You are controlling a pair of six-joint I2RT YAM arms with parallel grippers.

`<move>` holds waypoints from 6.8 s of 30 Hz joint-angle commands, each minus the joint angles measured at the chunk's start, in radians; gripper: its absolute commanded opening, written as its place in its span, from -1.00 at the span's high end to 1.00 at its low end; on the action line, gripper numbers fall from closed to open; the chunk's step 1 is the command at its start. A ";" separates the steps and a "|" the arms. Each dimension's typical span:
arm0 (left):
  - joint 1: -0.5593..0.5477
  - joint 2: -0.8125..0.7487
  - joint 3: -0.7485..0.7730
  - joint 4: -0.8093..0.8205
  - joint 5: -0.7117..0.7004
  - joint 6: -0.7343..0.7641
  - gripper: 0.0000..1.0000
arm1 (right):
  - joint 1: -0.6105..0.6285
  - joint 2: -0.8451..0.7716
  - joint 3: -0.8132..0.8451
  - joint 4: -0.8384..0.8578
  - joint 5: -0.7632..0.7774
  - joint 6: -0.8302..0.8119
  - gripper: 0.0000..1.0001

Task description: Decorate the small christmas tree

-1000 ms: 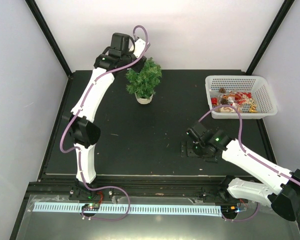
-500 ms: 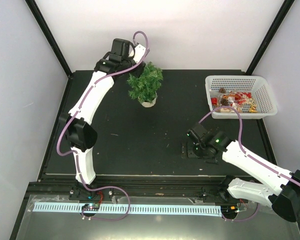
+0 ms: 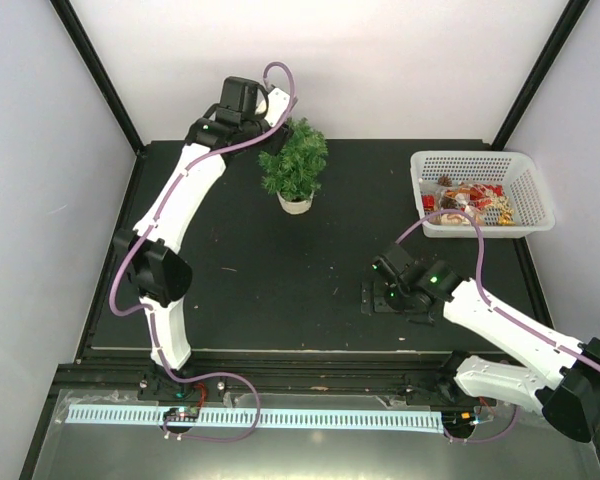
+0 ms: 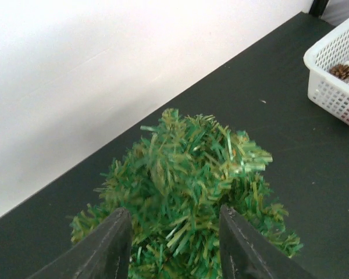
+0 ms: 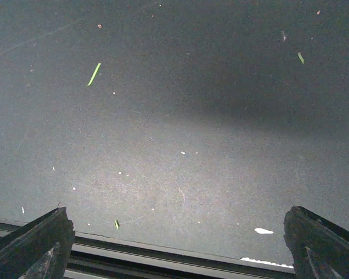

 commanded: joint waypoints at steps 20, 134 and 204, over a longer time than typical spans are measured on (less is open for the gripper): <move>-0.011 0.082 0.119 0.049 -0.022 -0.048 -0.11 | 0.007 -0.027 -0.017 -0.002 0.026 0.015 -0.98; 0.158 -0.477 -0.095 -0.464 -0.163 0.052 -0.38 | -0.464 -0.054 0.383 -0.054 0.233 -0.235 -1.00; 0.185 -0.802 -0.661 -0.473 0.149 0.105 -0.98 | -0.492 0.311 0.105 0.292 -0.331 0.091 -0.42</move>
